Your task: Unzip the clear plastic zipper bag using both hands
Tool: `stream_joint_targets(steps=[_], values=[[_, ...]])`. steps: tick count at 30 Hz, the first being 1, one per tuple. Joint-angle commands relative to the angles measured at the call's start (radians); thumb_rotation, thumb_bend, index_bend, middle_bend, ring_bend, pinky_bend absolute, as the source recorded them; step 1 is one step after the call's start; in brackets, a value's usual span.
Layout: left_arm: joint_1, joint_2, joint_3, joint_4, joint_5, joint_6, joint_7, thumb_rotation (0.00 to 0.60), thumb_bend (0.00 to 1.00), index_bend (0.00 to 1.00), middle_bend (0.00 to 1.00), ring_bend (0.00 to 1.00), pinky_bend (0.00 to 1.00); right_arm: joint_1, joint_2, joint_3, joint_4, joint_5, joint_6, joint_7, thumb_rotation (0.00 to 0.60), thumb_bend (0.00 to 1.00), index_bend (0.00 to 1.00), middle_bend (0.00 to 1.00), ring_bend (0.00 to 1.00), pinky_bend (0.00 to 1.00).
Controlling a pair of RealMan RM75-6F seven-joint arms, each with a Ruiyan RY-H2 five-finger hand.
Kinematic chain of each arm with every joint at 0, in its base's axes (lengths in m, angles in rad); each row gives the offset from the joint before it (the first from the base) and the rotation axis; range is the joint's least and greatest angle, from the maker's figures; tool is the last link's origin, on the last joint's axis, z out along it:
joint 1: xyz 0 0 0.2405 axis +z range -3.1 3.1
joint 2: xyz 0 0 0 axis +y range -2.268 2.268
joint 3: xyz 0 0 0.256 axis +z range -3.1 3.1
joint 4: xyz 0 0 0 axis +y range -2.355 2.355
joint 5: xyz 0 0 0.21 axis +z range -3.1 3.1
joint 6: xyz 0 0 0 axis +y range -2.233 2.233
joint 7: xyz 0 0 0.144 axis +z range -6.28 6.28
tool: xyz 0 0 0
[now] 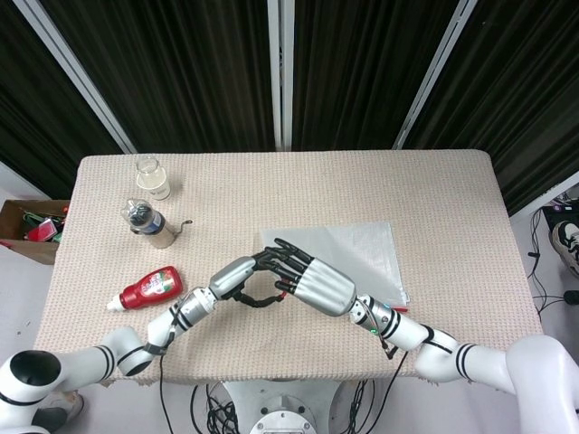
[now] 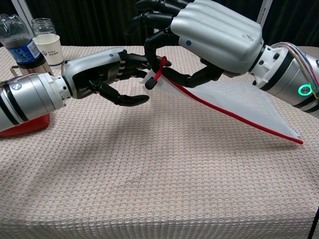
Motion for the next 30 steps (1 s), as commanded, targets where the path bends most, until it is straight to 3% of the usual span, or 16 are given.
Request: stream_joint_targets(steps=[1,15,30], values=[[-0.004,0.0,0.0,-0.005,-0.002,-0.001,-0.004,0.6,0.3,0.41,0.1,0.06,0.14,0.0,-0.001,0.0,0.0,0.0,0.0,-0.001,0.6,0.6,1.0,0.16,0.0,0.0],[-0.013,-0.013,0.001,-0.004,-0.032,-0.027,-0.035,0.6,0.31,0.57,0.19,0.08,0.14,-0.005,-0.003,-0.003,0.001,-0.001,0.015,0.003,0.6,0.6,1.0,0.16,0.0,0.0],[-0.003,-0.02,0.004,-0.005,-0.047,-0.01,-0.16,0.6,0.36,0.56,0.2,0.08,0.14,-0.012,-0.015,-0.023,0.003,-0.024,0.025,-0.01,0.6,0.6,1.0,0.16,0.0,0.0]])
